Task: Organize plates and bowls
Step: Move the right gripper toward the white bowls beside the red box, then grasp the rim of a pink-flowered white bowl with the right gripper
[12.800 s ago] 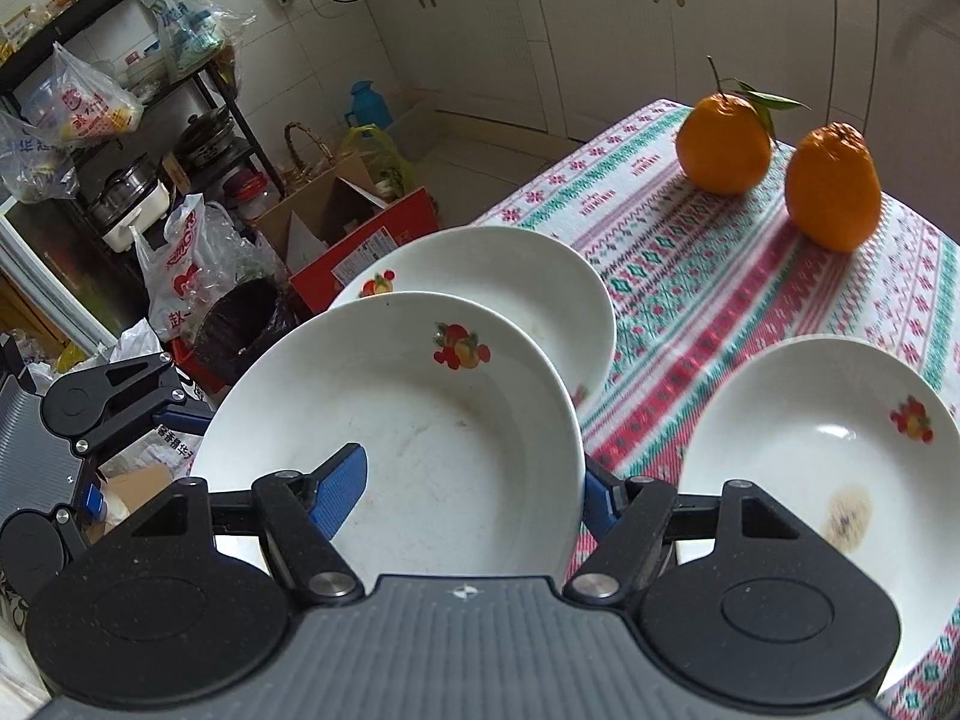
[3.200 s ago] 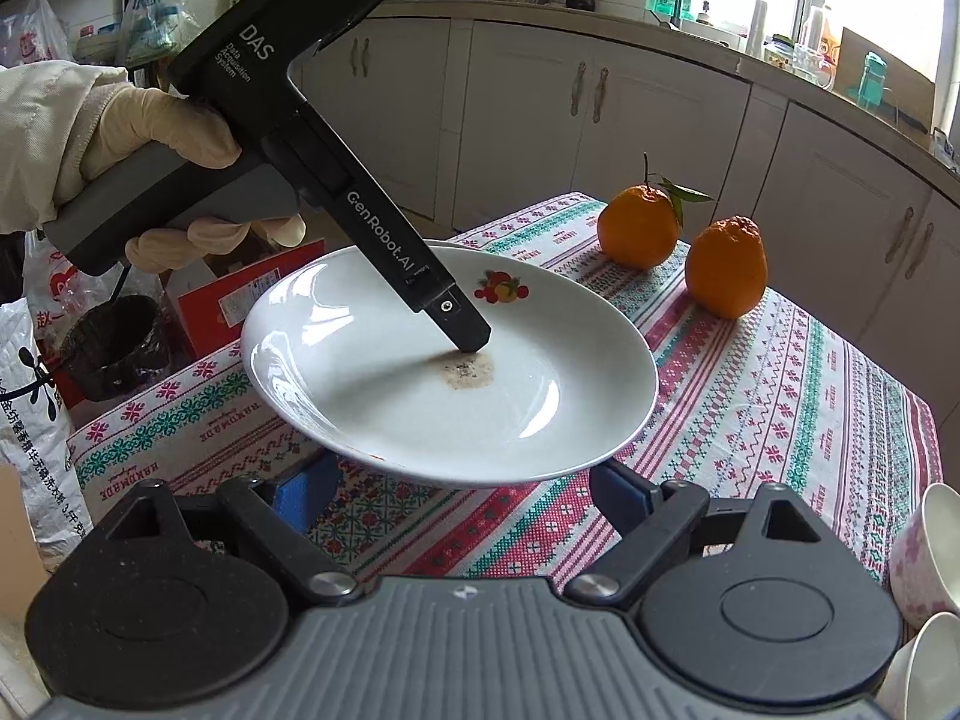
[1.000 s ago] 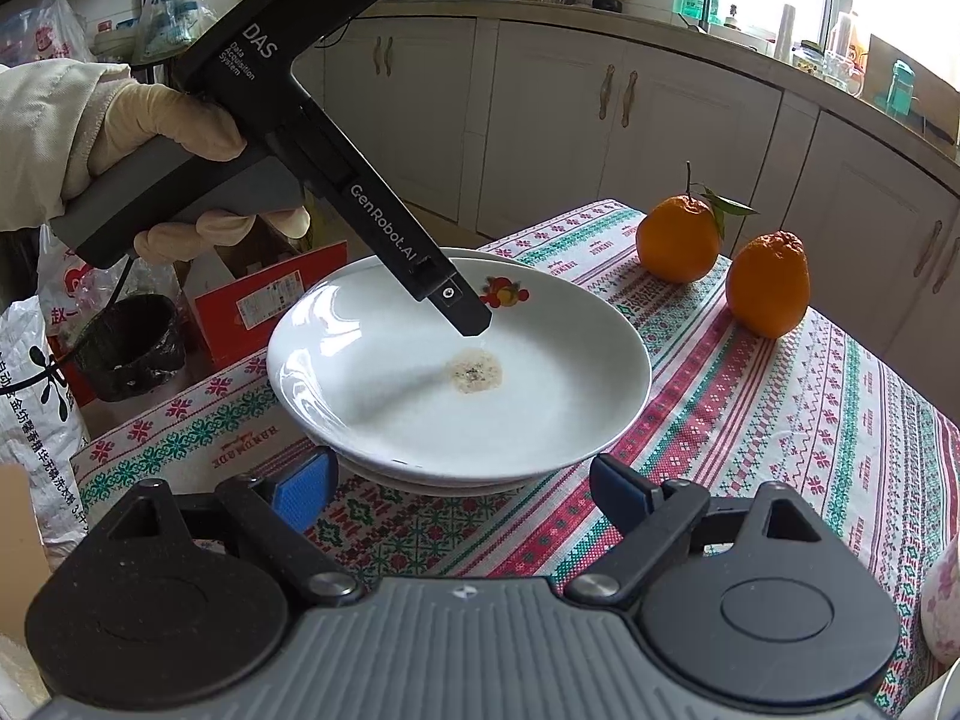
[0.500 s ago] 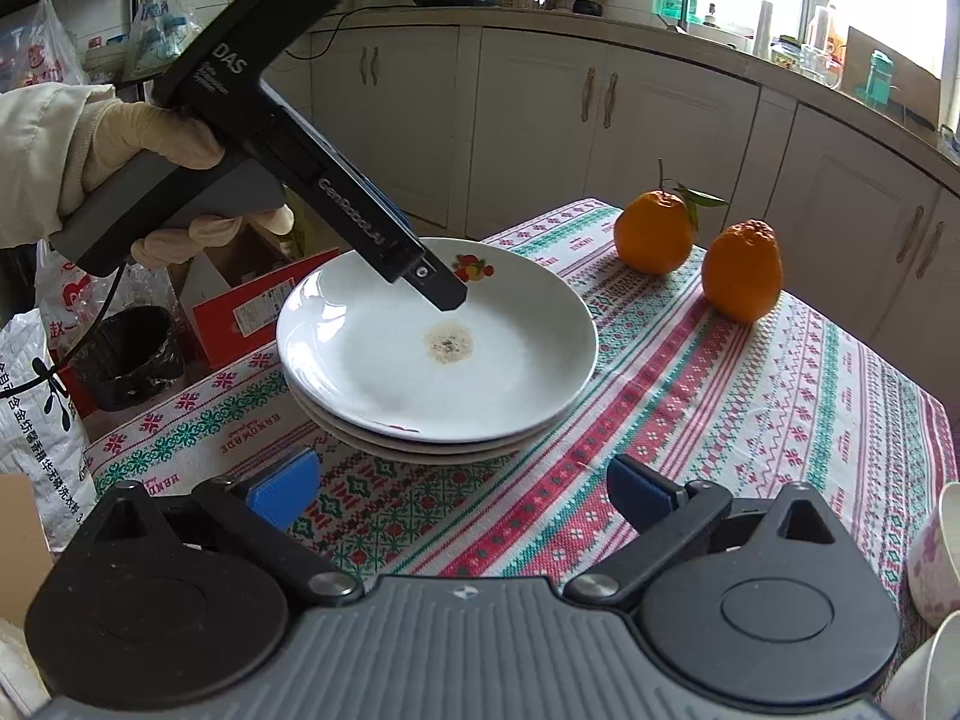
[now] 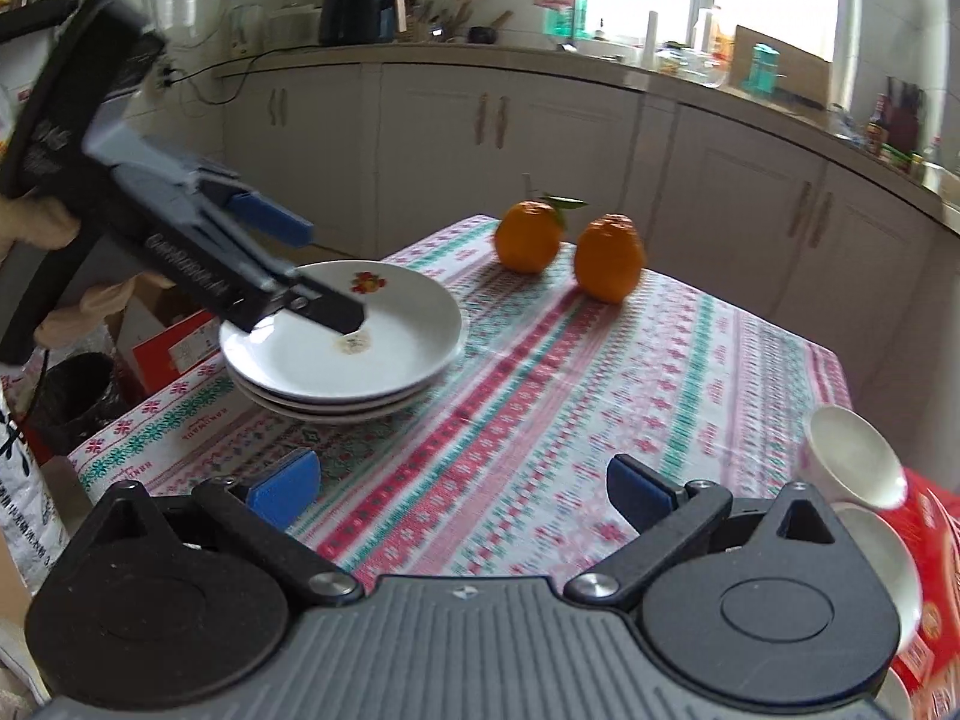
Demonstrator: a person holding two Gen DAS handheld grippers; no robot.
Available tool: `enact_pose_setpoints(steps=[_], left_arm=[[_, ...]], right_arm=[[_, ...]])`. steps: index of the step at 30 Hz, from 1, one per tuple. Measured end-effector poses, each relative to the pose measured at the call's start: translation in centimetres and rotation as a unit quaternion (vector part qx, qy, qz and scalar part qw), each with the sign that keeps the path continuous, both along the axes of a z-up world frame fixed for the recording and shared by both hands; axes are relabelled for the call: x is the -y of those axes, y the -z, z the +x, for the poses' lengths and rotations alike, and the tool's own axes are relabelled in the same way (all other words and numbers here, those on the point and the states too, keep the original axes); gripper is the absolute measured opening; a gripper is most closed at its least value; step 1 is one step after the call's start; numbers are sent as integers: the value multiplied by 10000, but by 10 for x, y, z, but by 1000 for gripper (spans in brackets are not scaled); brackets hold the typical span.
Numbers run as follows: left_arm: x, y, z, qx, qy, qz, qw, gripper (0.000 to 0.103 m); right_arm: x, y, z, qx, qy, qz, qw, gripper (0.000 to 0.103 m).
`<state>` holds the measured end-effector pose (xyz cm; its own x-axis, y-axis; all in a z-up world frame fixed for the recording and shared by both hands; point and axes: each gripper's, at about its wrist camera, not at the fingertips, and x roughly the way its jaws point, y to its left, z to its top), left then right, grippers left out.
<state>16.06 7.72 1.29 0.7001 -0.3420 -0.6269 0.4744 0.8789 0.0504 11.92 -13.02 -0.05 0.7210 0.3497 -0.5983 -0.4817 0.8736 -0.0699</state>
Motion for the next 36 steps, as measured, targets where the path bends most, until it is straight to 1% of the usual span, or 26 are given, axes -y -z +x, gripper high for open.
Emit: enact_pose_setpoints(steps=[3, 8, 12, 16, 18, 23, 28, 36], left_arm=[[19, 3, -20, 166, 107, -107, 9997, 100], [57, 17, -47, 236, 324, -361, 9985, 100], [94, 34, -65, 346, 643, -281, 9969, 100], [128, 49, -74, 161, 1044, -311, 9939, 100], [144, 55, -77, 185, 1196, -261, 9923, 100], [178, 64, -79, 152, 1617, -285, 9863, 100], [208, 73, -77, 134, 1952, -255, 9803, 100], [240, 82, -79, 130, 2330, -294, 9720, 98]], right_arm=[[25, -3, -13, 73, 310, -18, 9995, 103], [68, 0, -31, 100, 831, 27, 9965, 103], [98, 3, -41, 97, 1206, 59, 9926, 103], [128, 8, -48, 34, 1567, 50, 9876, 103], [142, 10, -49, -13, 1736, 69, 9848, 103], [175, 17, -50, -195, 2100, 248, 9772, 103], [197, 27, -47, -395, 2256, 498, 9721, 103], [215, 34, -36, -662, 2080, 798, 9726, 102]])
